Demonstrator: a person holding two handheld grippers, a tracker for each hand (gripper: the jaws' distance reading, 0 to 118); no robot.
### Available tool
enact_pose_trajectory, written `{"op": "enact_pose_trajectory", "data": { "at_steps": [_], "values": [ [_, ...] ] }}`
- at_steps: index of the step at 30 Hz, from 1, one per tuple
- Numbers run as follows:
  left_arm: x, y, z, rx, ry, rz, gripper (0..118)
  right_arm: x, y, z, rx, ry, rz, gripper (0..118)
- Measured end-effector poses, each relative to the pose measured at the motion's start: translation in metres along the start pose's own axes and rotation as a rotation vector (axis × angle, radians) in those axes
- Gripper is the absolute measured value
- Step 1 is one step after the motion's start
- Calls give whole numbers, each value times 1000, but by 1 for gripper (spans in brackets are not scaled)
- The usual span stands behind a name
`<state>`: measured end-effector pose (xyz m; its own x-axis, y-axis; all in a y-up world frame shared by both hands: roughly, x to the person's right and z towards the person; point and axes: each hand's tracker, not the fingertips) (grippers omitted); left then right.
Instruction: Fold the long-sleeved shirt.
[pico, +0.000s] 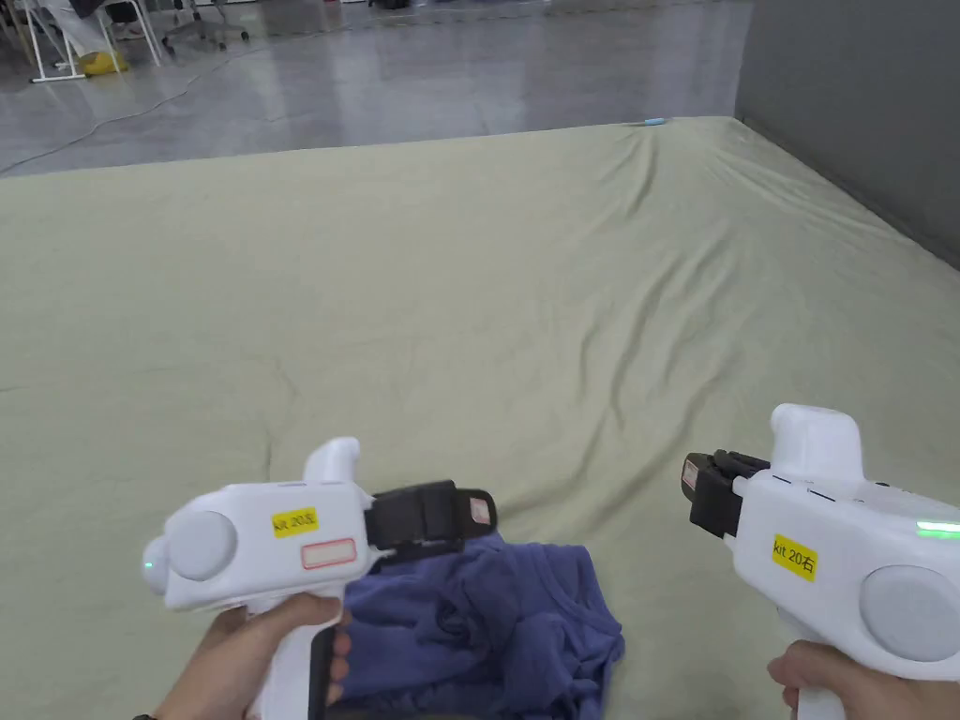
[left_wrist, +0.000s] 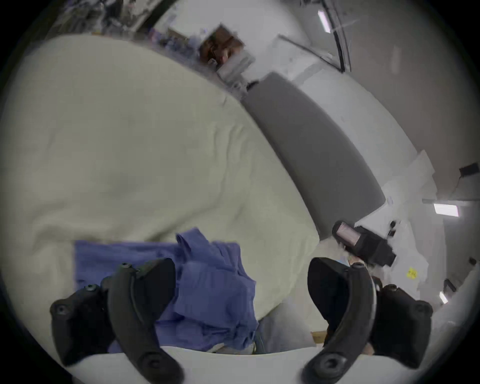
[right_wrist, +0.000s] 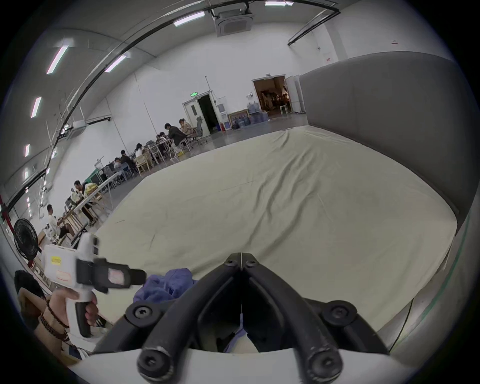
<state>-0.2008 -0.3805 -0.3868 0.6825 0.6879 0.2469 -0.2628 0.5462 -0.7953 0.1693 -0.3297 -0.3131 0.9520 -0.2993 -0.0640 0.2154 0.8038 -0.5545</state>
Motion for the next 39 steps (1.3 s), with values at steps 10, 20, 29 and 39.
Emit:
{"op": "enact_pose_trajectory", "data": {
  "at_steps": [10,20,29,39],
  "values": [
    [-28,-57,15,74,343,-44,0,-2,-5,-3,-19,24,-2,0],
    [-8,-87,-66,-52,160,-26,0,-2,-6,-6,-32,3,7,0],
    [37,-110,-104,-10,186,-155,0,4,-9,-12,-50,-15,2,0],
    [41,-91,-89,-7,83,-95,0,3,-12,-15,-64,-10,0,0]
  ]
}}
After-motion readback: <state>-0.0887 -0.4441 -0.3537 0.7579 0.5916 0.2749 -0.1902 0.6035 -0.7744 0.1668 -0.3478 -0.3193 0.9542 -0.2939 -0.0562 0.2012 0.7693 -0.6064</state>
